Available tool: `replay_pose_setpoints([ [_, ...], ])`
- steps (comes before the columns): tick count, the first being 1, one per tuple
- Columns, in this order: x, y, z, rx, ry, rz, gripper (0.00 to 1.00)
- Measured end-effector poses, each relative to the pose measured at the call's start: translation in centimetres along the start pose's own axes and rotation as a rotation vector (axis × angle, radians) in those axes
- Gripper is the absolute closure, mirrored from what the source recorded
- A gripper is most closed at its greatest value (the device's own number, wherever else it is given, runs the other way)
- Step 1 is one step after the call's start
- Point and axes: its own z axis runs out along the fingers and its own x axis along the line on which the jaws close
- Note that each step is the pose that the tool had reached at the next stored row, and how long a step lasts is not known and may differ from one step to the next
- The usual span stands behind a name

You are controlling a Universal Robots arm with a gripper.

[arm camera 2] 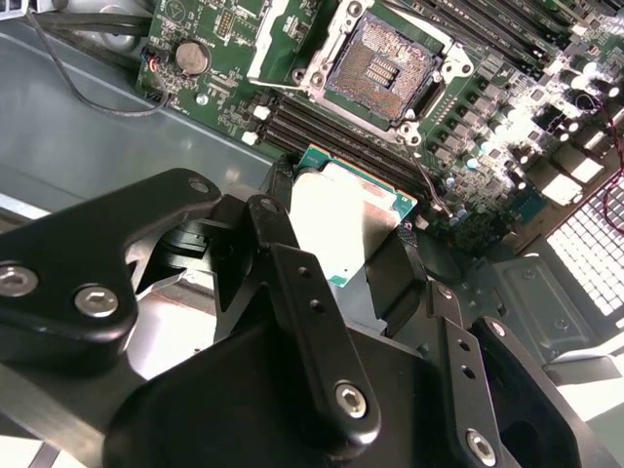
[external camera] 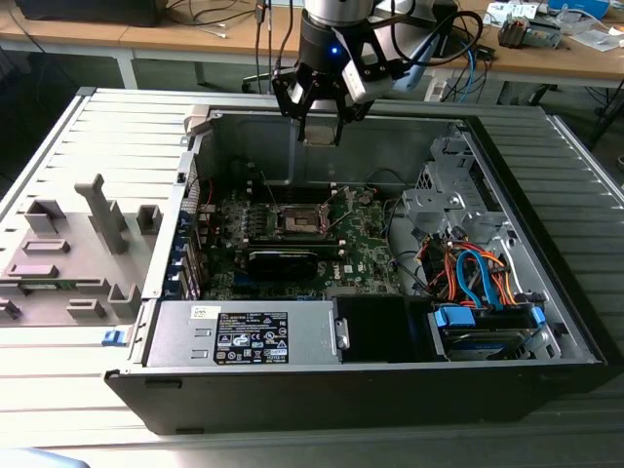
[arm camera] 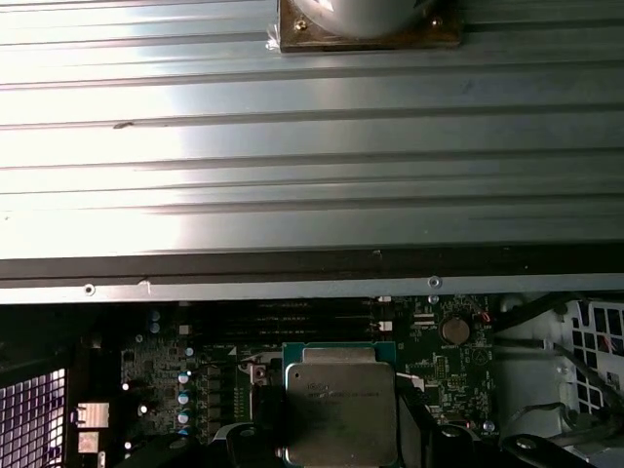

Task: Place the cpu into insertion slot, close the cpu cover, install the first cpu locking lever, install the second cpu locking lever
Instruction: 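Place the cpu into insertion slot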

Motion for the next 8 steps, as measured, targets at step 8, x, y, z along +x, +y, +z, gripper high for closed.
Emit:
replay_pose_setpoints([
  [8,-0.01,-0.07,0.18,0.0001,0.0000,0.000,0.45],
])
